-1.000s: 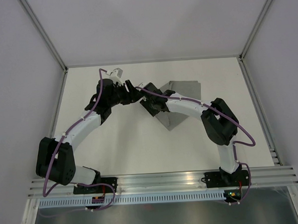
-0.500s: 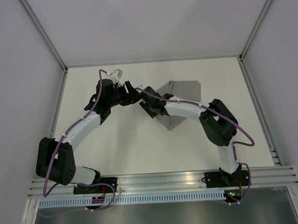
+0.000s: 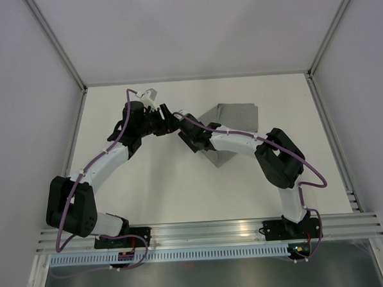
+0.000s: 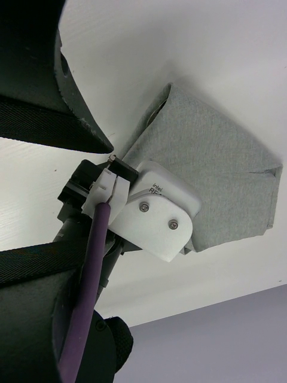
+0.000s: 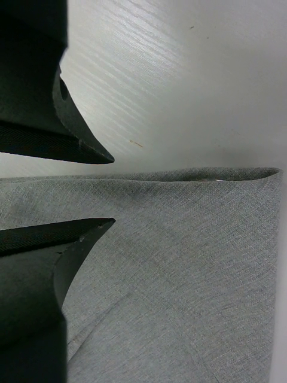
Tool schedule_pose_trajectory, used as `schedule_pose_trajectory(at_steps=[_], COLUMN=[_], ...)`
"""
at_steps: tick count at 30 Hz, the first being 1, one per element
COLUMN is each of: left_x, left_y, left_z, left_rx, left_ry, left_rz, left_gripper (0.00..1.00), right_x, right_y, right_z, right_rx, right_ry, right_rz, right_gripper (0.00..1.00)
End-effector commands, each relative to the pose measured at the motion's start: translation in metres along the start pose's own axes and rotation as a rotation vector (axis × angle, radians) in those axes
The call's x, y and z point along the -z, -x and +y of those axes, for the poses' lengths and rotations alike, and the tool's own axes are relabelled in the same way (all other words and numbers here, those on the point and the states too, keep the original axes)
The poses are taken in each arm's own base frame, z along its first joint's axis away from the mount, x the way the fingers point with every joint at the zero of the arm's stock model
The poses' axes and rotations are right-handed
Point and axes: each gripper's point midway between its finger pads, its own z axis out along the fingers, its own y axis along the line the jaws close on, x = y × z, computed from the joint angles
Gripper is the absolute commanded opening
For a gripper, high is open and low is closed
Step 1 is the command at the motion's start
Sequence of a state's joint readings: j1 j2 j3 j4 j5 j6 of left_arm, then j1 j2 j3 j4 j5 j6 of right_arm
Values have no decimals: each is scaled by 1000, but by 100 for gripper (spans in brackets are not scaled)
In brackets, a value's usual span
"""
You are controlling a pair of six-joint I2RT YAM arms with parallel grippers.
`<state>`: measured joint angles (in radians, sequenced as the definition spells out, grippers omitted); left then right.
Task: Fold the napkin, place the utensils inside, and roll it up
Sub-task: Roll the napkin at the center of the board.
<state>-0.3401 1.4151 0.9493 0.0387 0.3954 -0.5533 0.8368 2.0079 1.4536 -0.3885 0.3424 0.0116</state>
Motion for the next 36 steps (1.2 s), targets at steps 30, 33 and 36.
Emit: schedule_pose_trajectory(at_steps=[30,33,36], left_x=[17,17,18], left_y=[64,64,64], left_z=[-4,-2,-3], left_rx=[6,8,11], left_ry=[-24,-23,-25], left_rz=[-167,-168,-169], left_gripper=[63,63,63], right_x=[24,21,18], right_y=[14,22,30], right_z=[-29,-52,-72], right_rx=[10,-77,-149], right_ry=[134,165,190], right_rz=[0,-7,-21], right_gripper=[48,48,48])
